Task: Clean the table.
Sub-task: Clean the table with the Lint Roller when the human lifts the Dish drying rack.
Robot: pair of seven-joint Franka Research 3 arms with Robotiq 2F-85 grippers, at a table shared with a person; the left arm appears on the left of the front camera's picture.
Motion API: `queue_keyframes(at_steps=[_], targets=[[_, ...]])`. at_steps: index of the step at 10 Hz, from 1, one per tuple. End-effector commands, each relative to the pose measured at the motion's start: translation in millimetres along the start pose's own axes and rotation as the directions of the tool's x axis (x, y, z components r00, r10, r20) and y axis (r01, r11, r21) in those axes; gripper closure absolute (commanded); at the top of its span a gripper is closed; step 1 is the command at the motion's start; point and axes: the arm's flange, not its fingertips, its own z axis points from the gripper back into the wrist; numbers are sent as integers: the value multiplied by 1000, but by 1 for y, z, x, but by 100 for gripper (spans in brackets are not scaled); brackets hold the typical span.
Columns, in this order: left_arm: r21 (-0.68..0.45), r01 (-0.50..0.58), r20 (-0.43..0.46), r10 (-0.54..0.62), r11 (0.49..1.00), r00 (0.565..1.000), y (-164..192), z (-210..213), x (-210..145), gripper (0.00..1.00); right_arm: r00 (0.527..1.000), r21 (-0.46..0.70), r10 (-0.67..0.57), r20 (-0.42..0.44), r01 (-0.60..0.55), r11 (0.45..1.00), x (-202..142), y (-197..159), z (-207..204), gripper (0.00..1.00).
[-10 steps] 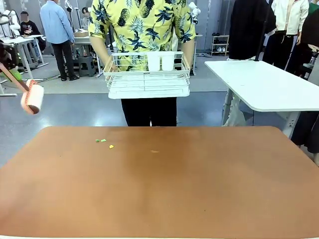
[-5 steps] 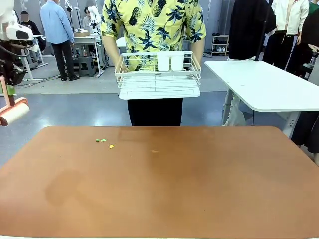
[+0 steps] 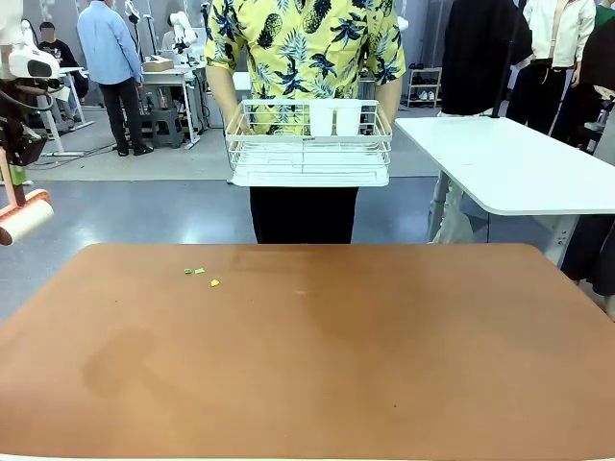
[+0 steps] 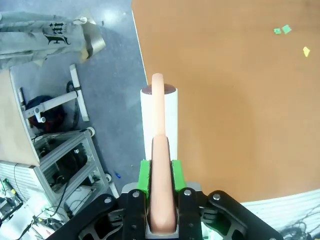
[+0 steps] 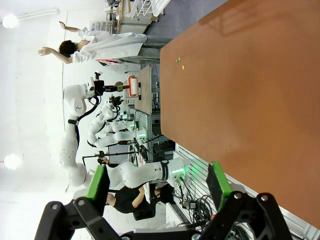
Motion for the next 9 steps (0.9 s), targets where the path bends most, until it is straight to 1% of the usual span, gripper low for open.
queue_keyframes(at_steps=[1, 2, 3, 4, 5, 6, 7, 8, 9], targets=[[-20, 34, 79, -32, 999, 996, -5, -26, 19, 79, 1000, 10, 9, 1, -9, 1000, -1, 2, 1, 0], [-105, 74, 124, -60, 992, 990, -15, -44, 33, 79, 1000, 10, 9, 1, -9, 1000, -1, 2, 1, 0], [-164, 131, 111, -114, 978, 987, -17, -59, 43, 79, 1000, 10, 9, 1, -9, 1000, -1, 2, 1, 0], [-182, 111, 101, -94, 977, 990, -16, -75, 58, 79, 1000, 10, 9, 1, -9, 1000, -1, 2, 1, 0], [-169, 32, 108, -14, 985, 994, -16, -82, 66, 79, 1000, 10, 9, 1, -9, 1000, -1, 2, 1, 0], [-207, 5, 120, 20, 978, 993, -18, -85, 72, 79, 1000, 10, 9, 1, -9, 1000, -1, 2, 1, 0], [-228, -11, 120, 39, 974, 992, -22, -92, 80, 79, 1000, 10, 9, 1, -9, 1000, -1, 2, 1, 0], [-280, 3, 110, 29, 960, 993, -26, -99, 88, 79, 1000, 10, 9, 1, -9, 1000, -1, 2, 1, 0], [-305, -17, 73, 41, 952, 997, -27, -102, 93, 79, 1000, 10, 9, 1, -9, 1000, -1, 2, 1, 0]])
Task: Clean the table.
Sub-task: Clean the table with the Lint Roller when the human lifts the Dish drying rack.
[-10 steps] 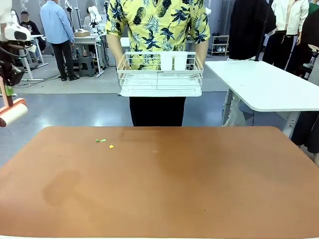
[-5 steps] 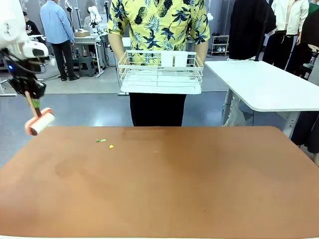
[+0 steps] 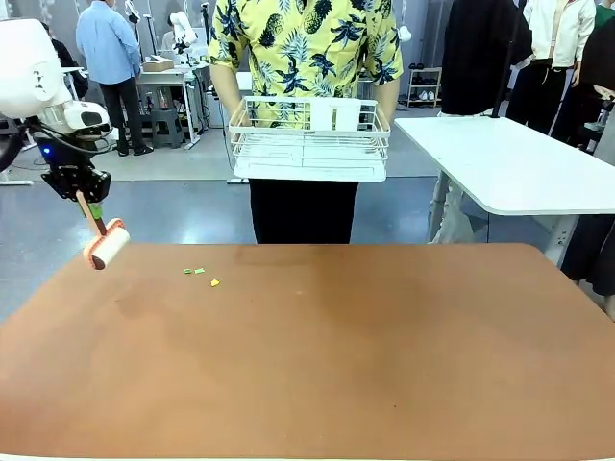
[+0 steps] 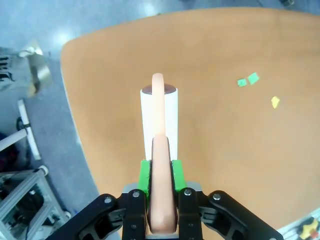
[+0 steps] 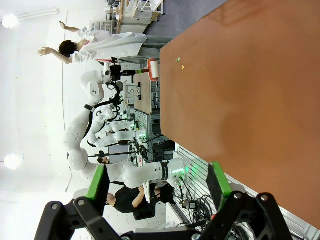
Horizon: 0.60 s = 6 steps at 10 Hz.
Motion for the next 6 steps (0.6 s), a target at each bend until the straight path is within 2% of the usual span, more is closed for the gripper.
queue_keyframes(at_steps=[1, 2, 3, 6], targets=[[-53, -26, -55, 24, 998, 998, 2, 1, 10, 79, 1000, 11, 9, 1, -9, 1000, -1, 2, 1, 0], [-52, -51, -78, 46, 997, 996, -1, 0, 10, 79, 1000, 11, 9, 1, -9, 1000, -1, 2, 1, 0], [-19, -134, -63, 132, 991, 989, -3, -4, 13, 79, 1000, 11, 9, 1, -9, 1000, -1, 2, 1, 0], [-96, -147, -118, 135, 984, 984, -13, -19, 22, 79, 1000, 11, 9, 1, -9, 1000, -1, 2, 1, 0]])
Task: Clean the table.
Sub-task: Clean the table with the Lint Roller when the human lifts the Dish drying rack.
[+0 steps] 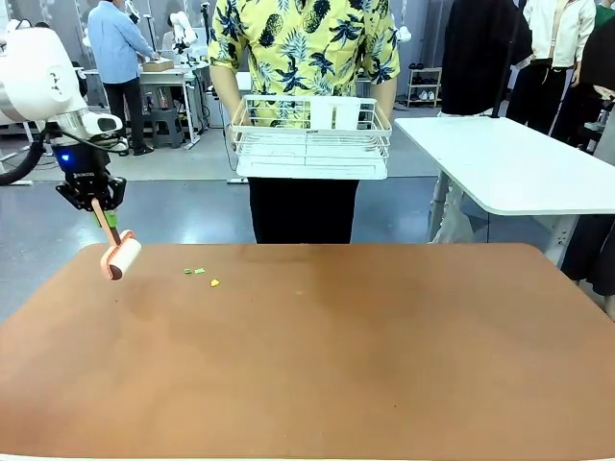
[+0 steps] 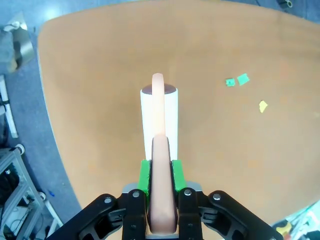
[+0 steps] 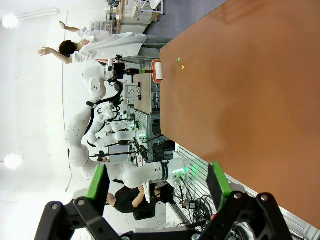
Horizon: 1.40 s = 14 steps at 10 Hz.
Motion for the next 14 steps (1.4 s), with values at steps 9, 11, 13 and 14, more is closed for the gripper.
queue_keyframes(at_steps=[9, 11, 13, 14], targets=[[-112, -72, -50, 67, 991, 997, -28, -35, 34, 79, 1000, 11, 9, 1, -9, 1000, -1, 2, 1, 0], [-125, -81, -102, 68, 989, 992, -38, -59, 37, 79, 1000, 11, 9, 1, -9, 1000, -1, 2, 1, 0], [-141, -81, -103, 67, 987, 992, -48, -75, 42, 79, 1000, 11, 9, 1, -9, 1000, -1, 2, 1, 0], [-151, -87, -107, 71, 985, 992, -52, -82, 43, 79, 1000, 11, 9, 1, -9, 1000, -1, 2, 1, 0]])
